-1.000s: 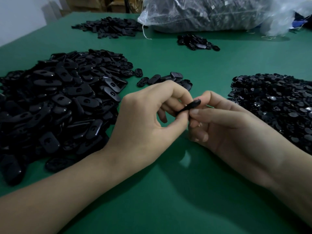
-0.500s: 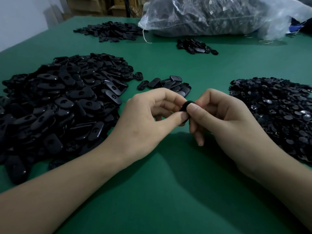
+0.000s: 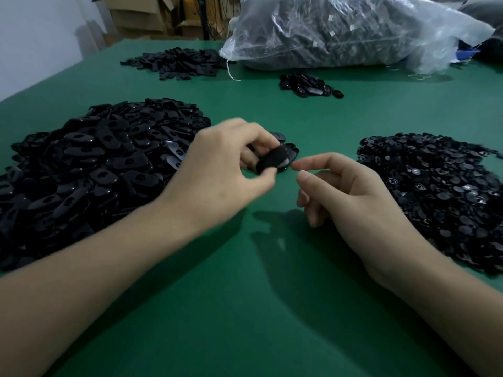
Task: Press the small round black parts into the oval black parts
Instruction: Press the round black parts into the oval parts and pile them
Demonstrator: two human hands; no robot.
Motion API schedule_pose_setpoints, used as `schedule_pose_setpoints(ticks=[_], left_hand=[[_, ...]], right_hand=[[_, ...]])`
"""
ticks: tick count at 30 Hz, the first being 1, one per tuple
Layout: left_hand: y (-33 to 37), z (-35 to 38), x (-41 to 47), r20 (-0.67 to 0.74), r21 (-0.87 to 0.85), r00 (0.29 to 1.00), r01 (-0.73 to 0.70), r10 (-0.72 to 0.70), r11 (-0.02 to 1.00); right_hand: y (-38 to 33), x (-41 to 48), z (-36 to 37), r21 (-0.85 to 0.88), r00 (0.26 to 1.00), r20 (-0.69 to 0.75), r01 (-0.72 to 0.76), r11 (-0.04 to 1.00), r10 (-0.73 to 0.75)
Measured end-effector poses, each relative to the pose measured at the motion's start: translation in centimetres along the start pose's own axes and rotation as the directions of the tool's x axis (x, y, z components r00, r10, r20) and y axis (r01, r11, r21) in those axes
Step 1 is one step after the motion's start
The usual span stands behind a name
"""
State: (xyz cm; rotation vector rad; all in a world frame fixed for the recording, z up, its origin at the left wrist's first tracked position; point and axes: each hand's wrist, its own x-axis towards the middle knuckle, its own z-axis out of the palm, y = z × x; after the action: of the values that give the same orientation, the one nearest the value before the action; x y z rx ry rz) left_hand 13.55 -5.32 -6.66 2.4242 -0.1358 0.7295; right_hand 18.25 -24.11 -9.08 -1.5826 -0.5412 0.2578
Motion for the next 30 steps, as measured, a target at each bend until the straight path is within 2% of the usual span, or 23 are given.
schedule_pose_setpoints(ticks=[5,9,13,17,19,21,30], left_hand=[[-2.4,0.2,3.8,0.039,0.175,0.995,0.082,-0.091,0.981],[-3.7,0.6,5.0,0.091,0.248,0.983,0.132,-0.158,0.96],[-4.9,0.0,6.9,-0.002,0.302,0.983,0.175,-0.183,0.937],[-7.4,-0.3,9.0,0.071,0.595,0.945,0.217,-0.32,0.774],[-8.1,0.1,9.2,0.128,0.674,0.906,0.219,-0.403,0.706],[-8.4,0.5,9.1,0.15,0.682,0.89,0.222,-0.431,0.696],[-8.1,-0.8,8.1,0.097,0.46,0.919,0.299,-0.382,0.836]], right_hand=[[0.3,-0.1,-0.2,-0.075,0.999,0.021,0.042,0.996,-0.041],[0.4,0.0,-0.3,-0.087,0.998,0.028,0.051,0.995,-0.048],[0.5,0.0,-0.3,-0.098,0.998,0.034,0.065,0.993,-0.062],[0.6,0.0,-0.2,-0.123,0.997,0.039,0.075,0.99,-0.071],[0.5,0.0,-0.2,-0.131,0.997,0.04,0.077,0.988,-0.072],[0.5,0.0,-0.3,-0.138,0.996,0.045,0.08,0.987,-0.074],[0.7,0.1,-0.1,-0.147,0.994,0.057,0.102,0.984,-0.094]])
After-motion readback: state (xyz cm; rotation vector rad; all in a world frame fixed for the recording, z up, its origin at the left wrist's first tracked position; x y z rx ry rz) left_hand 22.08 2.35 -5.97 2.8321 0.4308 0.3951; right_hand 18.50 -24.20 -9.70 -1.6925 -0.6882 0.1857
